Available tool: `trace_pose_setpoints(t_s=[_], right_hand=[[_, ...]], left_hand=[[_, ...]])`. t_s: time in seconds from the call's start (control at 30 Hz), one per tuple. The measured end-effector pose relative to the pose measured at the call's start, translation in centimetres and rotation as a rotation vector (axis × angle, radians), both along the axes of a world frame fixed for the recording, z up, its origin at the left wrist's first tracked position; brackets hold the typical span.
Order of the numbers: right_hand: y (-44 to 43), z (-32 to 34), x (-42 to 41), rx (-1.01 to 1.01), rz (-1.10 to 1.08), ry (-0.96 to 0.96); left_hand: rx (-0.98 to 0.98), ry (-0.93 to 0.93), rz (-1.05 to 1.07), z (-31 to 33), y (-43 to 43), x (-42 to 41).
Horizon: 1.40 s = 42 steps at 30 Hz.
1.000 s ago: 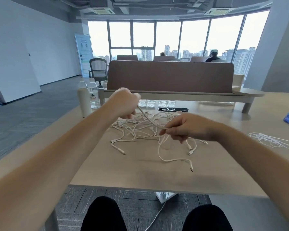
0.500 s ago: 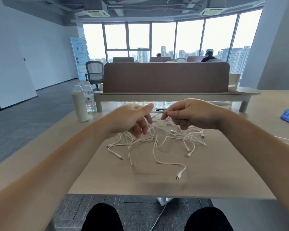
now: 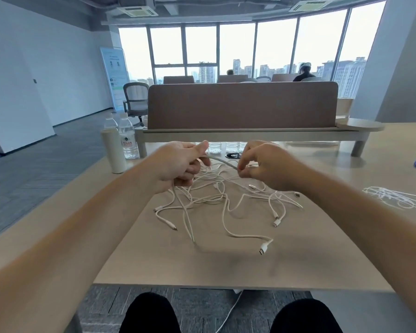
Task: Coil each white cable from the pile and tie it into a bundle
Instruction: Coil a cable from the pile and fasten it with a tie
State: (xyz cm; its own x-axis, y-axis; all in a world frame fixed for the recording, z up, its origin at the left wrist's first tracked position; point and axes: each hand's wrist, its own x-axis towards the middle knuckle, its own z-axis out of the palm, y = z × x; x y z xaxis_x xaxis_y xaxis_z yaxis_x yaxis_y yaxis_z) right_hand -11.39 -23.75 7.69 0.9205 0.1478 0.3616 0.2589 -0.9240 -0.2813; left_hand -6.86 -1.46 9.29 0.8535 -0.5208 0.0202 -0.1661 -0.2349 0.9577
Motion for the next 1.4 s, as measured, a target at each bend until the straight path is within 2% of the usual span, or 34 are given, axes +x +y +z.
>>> trace_pose_setpoints(t_s=[0.1, 0.27, 0.43, 0.57, 0.73, 0.8, 0.9, 1.03, 1.13, 1.23, 1.3, 1.4], right_hand=[[0.0, 0.3, 0.0, 0.144, -0.051, -0.055], [0.6, 1.3, -0.6, 0.474, -0.009, 0.005], [1.7, 1.7, -0.5, 0.664, 0.043, 0.052], [2.4, 2.1, -0.2, 0.799, 0.073, 0.055], [3.7, 2.1, 0.0, 0.858, 0.061, 0.035], [3.9, 2.0, 0.1, 0.816, 0.023, -0.003], [3.8, 2.1, 0.5, 0.748, -0.010, -0.019], [4.0, 2.3, 0.6, 0.685, 0.003, -0.043], [4.3, 2.3, 0.8, 0.626, 0.004, -0.072], [4.7, 1.6, 0.9, 0.536, -0.070, -0.142], [5.3, 0.6, 1.0, 0.620, -0.162, -0.112], [6.8, -1.6, 0.8, 0.989, -0.097, 0.239]], left_hand=[[-0.008, -0.051, -0.032, 0.3, 0.4, 0.1], [0.086, -0.265, 0.029, 0.1, 0.4, 0.4], [0.122, -0.276, 0.026, 0.8, -0.7, -0.5], [-0.006, -0.080, -0.025, 0.7, -1.8, -1.1], [-0.246, 0.087, 0.048, -0.2, -2.7, -1.0], [-0.279, 0.130, 0.056, -0.4, -2.7, -0.8], [-0.231, 0.079, 0.054, -0.7, -2.2, -0.4], [-0.351, 0.169, -0.001, -0.4, -1.8, -0.5], [-0.370, 0.206, -0.008, -0.5, -1.9, -0.4], [-0.451, 0.274, 0.007, -0.7, -2.0, -0.1], [-0.556, 0.307, 0.052, -0.6, -2.0, 0.2], [-0.688, 0.326, 0.115, -0.1, -2.0, 0.4]])
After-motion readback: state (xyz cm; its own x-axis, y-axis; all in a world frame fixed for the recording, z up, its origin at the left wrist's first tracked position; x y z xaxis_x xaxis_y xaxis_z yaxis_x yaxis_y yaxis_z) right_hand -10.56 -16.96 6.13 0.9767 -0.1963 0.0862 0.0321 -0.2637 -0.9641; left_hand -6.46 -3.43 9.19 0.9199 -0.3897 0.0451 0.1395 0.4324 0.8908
